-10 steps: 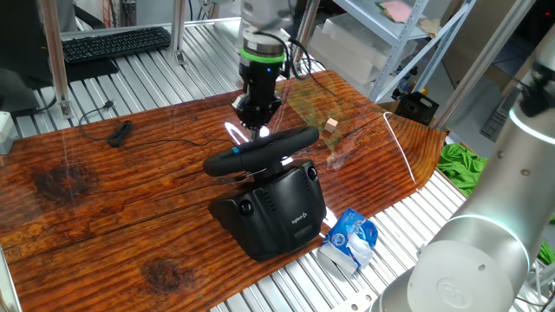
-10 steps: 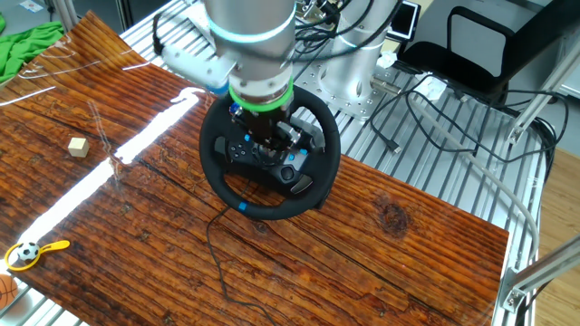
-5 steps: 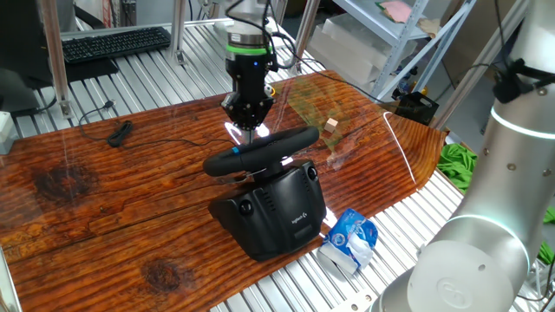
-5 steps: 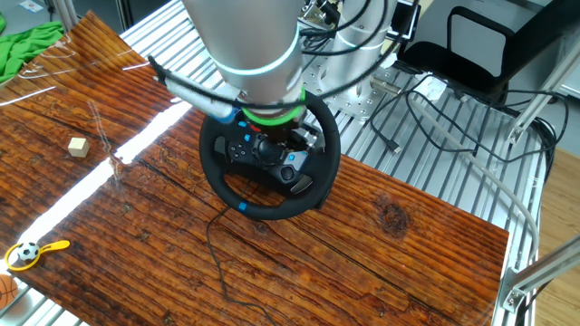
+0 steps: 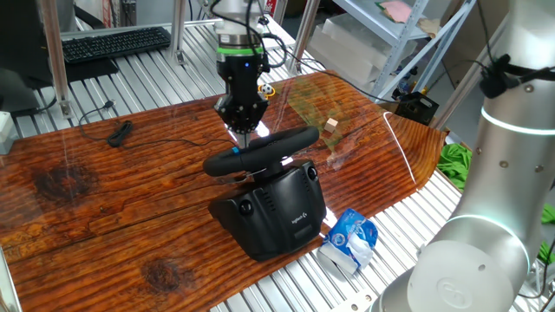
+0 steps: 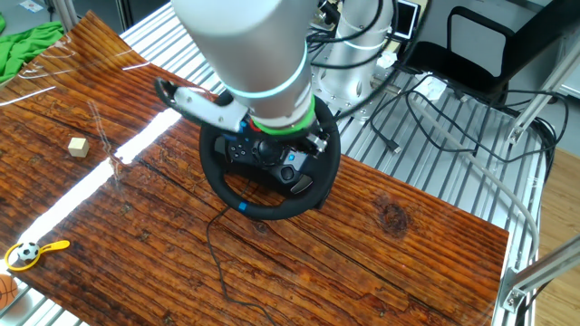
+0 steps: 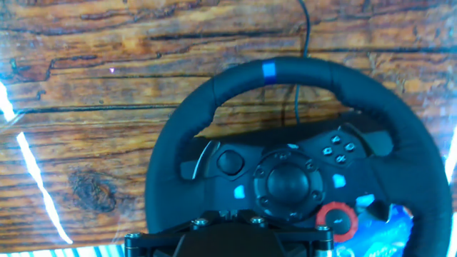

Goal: Rotate the steering wheel 90 degrees counterclockwise

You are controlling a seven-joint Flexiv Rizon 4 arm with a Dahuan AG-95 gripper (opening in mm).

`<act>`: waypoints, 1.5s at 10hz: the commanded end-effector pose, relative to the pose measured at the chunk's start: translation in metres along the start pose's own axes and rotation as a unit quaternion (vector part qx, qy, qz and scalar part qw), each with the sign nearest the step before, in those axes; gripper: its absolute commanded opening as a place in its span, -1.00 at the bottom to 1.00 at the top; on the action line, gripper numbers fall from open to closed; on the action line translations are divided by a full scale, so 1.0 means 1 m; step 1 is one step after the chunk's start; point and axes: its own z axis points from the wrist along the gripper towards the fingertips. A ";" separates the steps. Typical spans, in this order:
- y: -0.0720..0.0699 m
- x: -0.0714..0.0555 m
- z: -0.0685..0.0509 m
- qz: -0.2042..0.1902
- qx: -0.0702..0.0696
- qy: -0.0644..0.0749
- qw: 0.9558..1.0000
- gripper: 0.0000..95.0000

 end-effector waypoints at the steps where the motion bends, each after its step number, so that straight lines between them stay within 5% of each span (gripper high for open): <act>1: 0.003 0.000 0.007 0.013 0.003 0.019 1.000 -1.00; 10: 0.008 0.022 0.024 0.029 0.003 0.025 0.999 -1.00; 15: 0.012 0.021 0.028 0.037 -0.008 0.026 0.999 -1.00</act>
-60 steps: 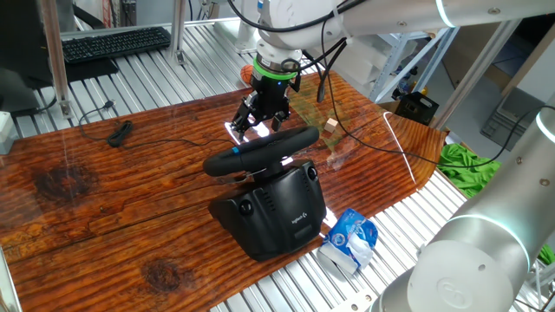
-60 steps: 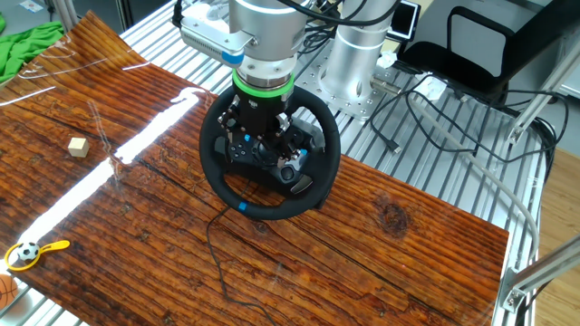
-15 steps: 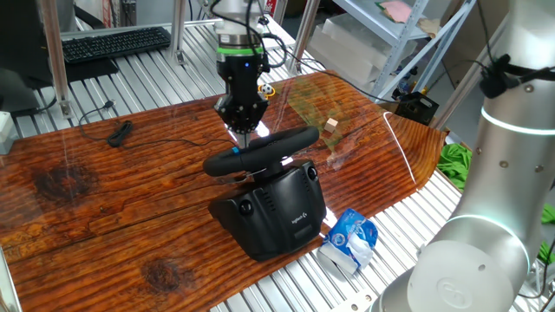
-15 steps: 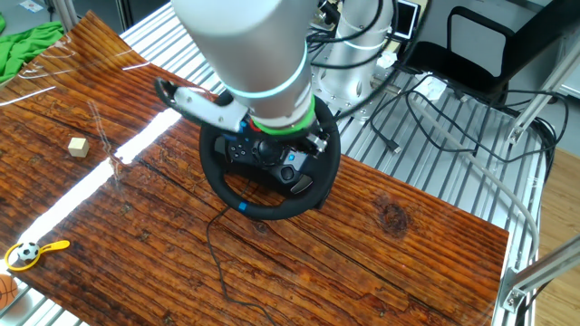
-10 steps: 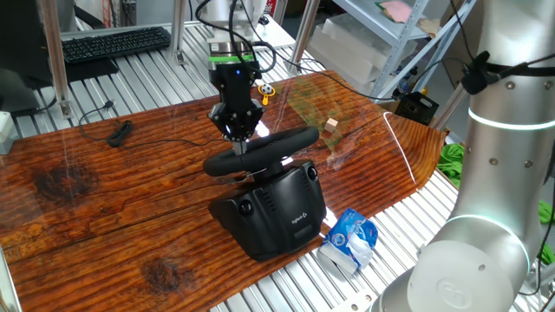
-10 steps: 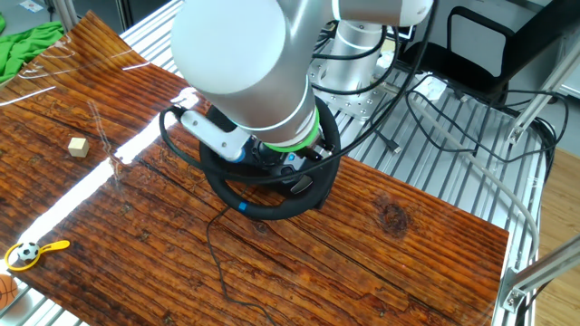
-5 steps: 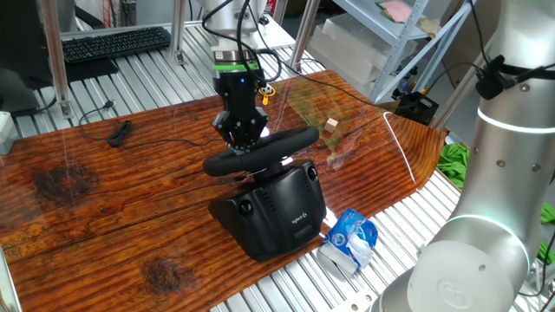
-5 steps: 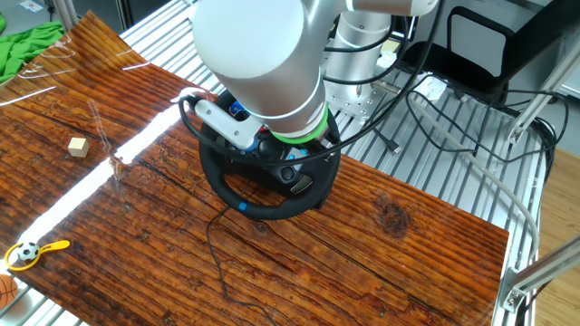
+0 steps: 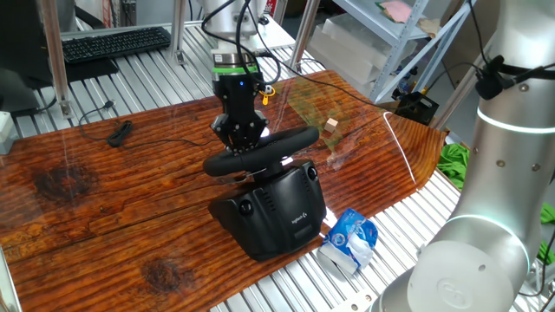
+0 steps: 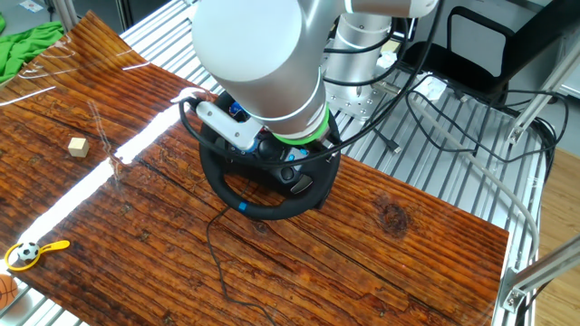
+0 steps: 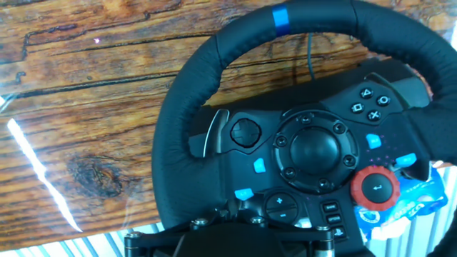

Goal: Rotate the steering wheel 90 degrees counterclockwise

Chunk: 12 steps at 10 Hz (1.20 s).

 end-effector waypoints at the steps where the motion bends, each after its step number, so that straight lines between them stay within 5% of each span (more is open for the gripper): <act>1: 0.000 -0.001 0.000 0.003 -0.013 0.004 1.000 -1.00; 6: 0.002 -0.004 0.002 0.015 -0.031 0.005 0.999 -1.00; 12: 0.008 -0.014 0.001 0.029 -0.030 0.003 0.999 -1.00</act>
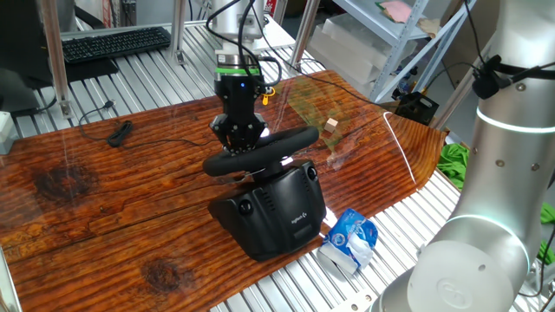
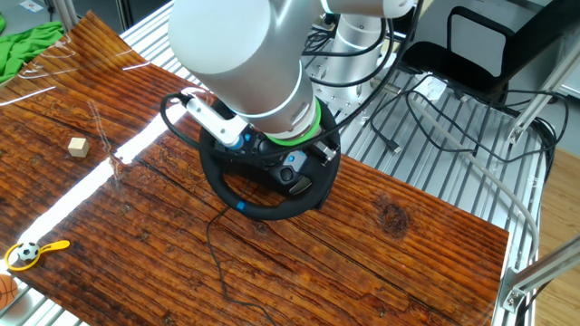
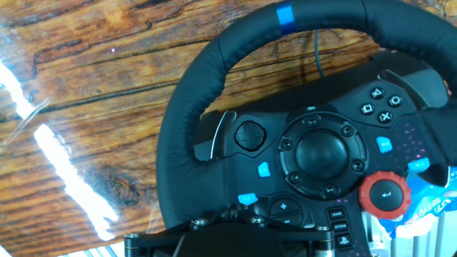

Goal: Rotate the steering wheel 90 degrees counterclockwise

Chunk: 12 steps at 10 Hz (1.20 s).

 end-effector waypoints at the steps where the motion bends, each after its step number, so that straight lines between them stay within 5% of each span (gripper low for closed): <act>1: 0.002 -0.004 -0.001 0.002 0.000 -0.001 1.000 -1.00; 4: 0.004 -0.006 -0.002 0.009 0.005 -0.005 1.000 -1.00; 7: 0.003 -0.008 -0.002 0.025 0.031 -0.023 0.999 -1.00; 12: 0.000 -0.012 -0.002 0.049 0.042 -0.036 0.997 -1.00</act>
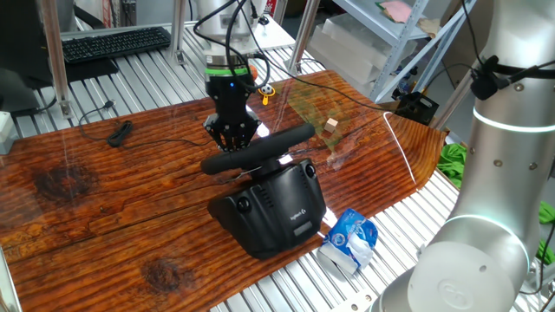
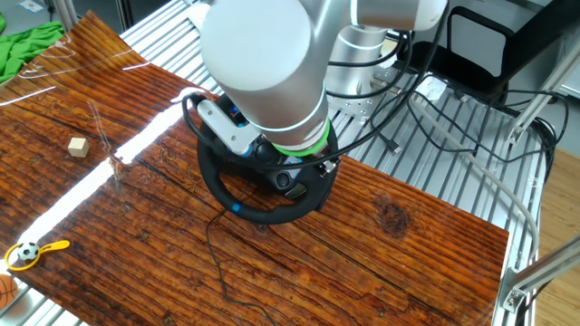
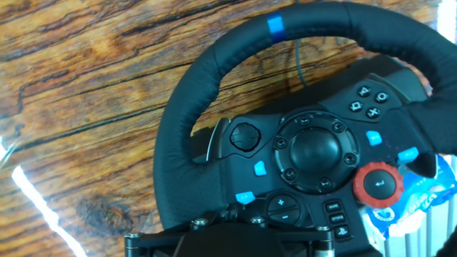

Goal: Rotate the steering wheel 90 degrees counterclockwise

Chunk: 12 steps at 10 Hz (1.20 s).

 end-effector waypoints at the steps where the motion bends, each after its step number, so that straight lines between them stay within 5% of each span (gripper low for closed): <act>1: -0.003 -0.002 -0.001 -0.002 0.000 -0.006 1.000 -1.00; 12: 0.000 0.018 -0.003 -0.039 -0.103 0.058 0.992 -1.00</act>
